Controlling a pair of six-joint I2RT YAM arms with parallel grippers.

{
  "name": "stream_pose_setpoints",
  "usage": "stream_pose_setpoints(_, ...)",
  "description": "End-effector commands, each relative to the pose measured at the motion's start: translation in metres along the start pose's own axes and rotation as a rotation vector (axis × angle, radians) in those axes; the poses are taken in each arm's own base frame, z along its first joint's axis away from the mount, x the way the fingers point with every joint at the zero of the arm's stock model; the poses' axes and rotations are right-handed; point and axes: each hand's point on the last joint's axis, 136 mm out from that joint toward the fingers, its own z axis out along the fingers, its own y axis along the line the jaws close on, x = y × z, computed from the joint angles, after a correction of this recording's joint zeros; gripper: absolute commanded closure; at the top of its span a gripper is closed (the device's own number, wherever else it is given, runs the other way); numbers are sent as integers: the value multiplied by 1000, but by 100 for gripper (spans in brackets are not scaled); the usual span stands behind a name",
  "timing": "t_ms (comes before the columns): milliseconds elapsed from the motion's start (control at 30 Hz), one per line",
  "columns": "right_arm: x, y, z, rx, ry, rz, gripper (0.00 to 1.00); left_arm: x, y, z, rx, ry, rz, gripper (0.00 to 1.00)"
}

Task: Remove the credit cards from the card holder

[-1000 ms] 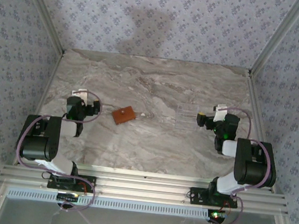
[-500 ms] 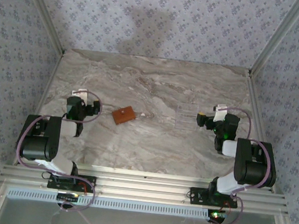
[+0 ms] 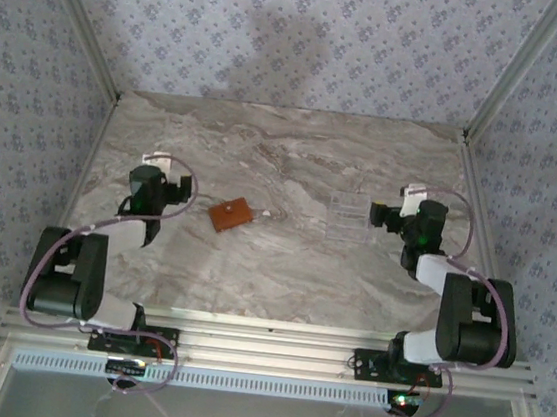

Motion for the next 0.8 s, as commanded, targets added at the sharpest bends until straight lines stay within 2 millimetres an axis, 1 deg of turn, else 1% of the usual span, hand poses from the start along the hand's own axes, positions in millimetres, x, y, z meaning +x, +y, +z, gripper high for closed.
stream_pose_setpoints(0, -5, -3, -10, 38, 97, 21, 2, -6, -3, -14, -42, 62, 27, 0)
stream_pose_setpoints(67, -9, 2, -17, 26, 147, 16, 3, -14, -11, -22, -10, 80, -29, 1)
stream_pose_setpoints(133, -13, 13, -26, -15, 182, 10, 5, -19, -20, -29, 34, 119, -91, 0)
stream_pose_setpoints(200, -15, 20, -35, -22, 240, 43, 7, -22, -28, -36, 70, 180, -141, 0)
stream_pose_setpoints(367, -10, 37, -50, -67, 407, 154, 22, -27, -55, -56, 172, 309, -156, 0)
stream_pose_setpoints(467, -7, 44, -54, -91, 491, 206, 28, -26, -61, -66, 200, 397, -156, 1)
stream_pose_setpoints(567, -3, 46, -54, -89, 561, 224, 30, -26, -63, -76, 211, 485, -155, 0)
stream_pose_setpoints(667, -5, 49, -47, -104, 588, 233, 33, -29, -67, -85, 234, 543, -148, 0)
stream_pose_setpoints(700, -1, 50, -47, -110, 614, 237, 35, -26, -67, -89, 237, 575, -139, 1)
stream_pose_setpoints(767, 1, 48, -41, -85, 638, 250, 42, -26, -68, -94, 246, 611, -123, 0)
